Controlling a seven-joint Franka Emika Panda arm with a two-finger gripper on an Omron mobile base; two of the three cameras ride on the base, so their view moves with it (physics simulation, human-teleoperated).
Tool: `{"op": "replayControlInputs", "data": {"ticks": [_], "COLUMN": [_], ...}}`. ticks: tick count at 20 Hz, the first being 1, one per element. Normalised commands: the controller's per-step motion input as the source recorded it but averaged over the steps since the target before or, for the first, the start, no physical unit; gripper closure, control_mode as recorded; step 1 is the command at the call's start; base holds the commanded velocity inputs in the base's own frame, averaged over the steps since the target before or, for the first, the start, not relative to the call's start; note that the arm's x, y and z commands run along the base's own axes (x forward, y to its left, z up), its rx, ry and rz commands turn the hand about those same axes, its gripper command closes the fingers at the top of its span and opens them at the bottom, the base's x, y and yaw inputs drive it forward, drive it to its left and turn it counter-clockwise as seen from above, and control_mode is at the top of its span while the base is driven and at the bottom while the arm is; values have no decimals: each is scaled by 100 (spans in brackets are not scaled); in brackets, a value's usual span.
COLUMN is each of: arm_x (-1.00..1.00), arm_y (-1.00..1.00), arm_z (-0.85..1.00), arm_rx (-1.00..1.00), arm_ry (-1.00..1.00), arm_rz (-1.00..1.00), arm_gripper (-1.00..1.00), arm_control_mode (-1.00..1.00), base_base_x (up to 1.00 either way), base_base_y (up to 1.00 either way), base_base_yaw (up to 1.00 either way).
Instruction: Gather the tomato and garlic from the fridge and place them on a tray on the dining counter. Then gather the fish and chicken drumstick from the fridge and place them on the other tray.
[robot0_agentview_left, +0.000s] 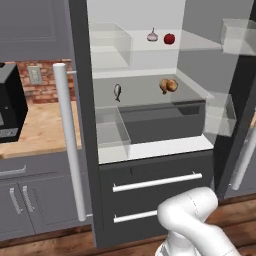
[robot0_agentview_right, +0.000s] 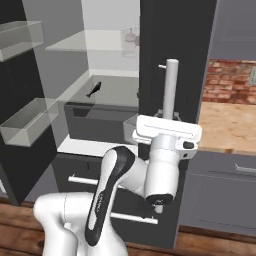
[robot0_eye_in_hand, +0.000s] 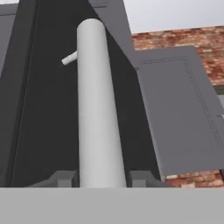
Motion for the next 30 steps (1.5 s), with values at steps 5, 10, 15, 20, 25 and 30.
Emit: {"op": "replayControlInputs", "data": {"ticks": [5,10,15,20,25,30], "arm_x": [-42,-26,-52,-68,-66,-38], "arm_y": [-99,-78,-46,7,88,100], "arm_z": [0,-1,-6,0,24,37], "arm_rx": [0,0,0,-1,-11,-14], "arm_ry": [0,0,2,11,14,10], "arm_rz": [7,15,8,0,-5,-12], "arm_gripper": [100,100,100,-100,-100,-100], "arm_control_mode": [-100,-100,-100,-100,-100,-100], "base_base_x": [0,0,0,0,0,0], "base_base_y": [0,0,0,0,0,0], "base_base_yaw": [0,0,0,0,0,0]}}
